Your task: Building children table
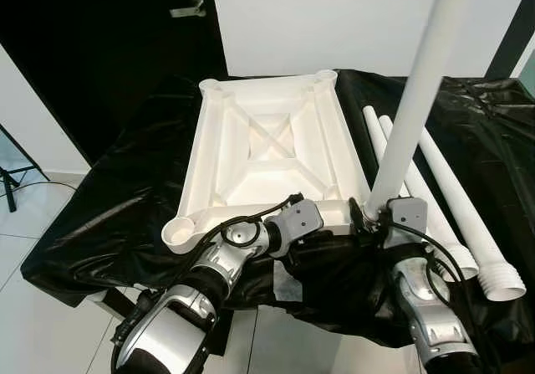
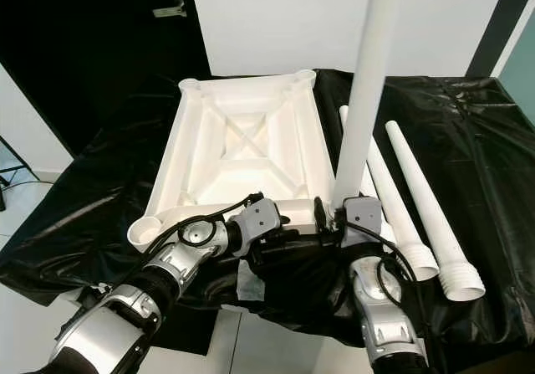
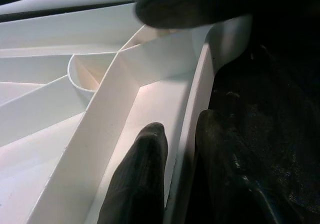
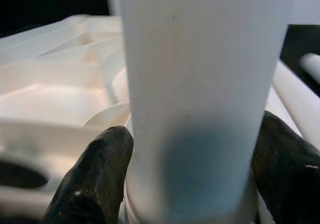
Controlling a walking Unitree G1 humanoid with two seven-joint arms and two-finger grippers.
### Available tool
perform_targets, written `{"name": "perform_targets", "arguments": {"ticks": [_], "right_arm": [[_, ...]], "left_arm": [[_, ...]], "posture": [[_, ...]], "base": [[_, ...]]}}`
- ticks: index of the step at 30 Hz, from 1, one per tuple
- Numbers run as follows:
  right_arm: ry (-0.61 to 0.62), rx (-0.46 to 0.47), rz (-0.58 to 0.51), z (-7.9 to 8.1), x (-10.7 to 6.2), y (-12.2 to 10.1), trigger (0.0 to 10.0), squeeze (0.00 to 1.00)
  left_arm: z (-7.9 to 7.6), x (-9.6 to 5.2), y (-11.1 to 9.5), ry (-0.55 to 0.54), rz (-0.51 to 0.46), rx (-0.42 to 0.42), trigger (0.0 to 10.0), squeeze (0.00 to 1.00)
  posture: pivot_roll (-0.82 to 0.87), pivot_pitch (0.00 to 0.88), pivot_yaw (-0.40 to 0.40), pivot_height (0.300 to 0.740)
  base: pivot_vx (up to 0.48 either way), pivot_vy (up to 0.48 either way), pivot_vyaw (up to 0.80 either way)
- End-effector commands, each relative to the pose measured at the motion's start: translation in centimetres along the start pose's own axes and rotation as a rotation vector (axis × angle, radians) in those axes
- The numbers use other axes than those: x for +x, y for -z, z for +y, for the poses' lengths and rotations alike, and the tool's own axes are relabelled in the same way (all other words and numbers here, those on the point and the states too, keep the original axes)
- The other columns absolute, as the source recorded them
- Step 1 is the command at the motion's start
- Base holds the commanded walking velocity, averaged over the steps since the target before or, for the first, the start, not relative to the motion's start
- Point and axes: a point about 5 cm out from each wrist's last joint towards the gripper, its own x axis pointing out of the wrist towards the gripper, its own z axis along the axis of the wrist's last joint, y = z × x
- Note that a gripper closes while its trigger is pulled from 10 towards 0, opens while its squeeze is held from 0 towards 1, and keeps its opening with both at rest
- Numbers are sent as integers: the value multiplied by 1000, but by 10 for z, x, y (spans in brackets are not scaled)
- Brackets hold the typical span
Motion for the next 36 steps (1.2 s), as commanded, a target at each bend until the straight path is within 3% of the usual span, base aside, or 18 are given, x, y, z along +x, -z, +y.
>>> {"name": "perform_targets", "arguments": {"ticks": [1,9,10,11,18,31,33,34,35,36], "right_arm": [[-122,29,-33,10,2,-10,10000,0],[-222,-21,-42,-3,4,-17,10000,0],[-233,-22,-39,-5,4,-17,7922,0],[-255,-15,-34,-6,4,-17,0,0],[-419,49,18,-9,-1,-16,0,0],[-320,174,35,3,-5,-4,0,0],[-263,183,29,4,-4,-3,0,0],[-157,183,15,3,-2,-2,0,0],[-157,183,15,3,-2,-2,0,0],[133,178,6,0,-2,1,0,0]], "left_arm": [[-34,-3,39,204,169,-86,10000,0],[-34,-2,38,203,165,-85,10000,0],[-34,-2,38,203,165,-85,10000,0],[-34,-2,38,202,165,-86,10000,0],[-34,-3,40,196,170,-89,10000,0],[-31,-9,42,191,175,-85,10000,0],[-31,-9,43,191,176,-86,10000,0],[-32,-9,44,191,177,-87,10000,0],[-32,-9,44,191,177,-87,10000,0],[-32,-10,45,190,180,-88,10000,0]], "posture": [[-86,0,46,740],[-83,0,42,740],[-82,0,41,740],[-82,0,40,740],[-79,0,41,740],[-39,11,50,740],[-35,13,50,740],[-33,14,51,740],[-33,14,51,740],[-31,15,50,740]], "base": [[0,0,0],[0,0,0],[0,0,0],[0,0,0],[0,0,0],[0,0,0],[0,0,0],[0,0,0],[0,0,0],[0,0,0]]}}
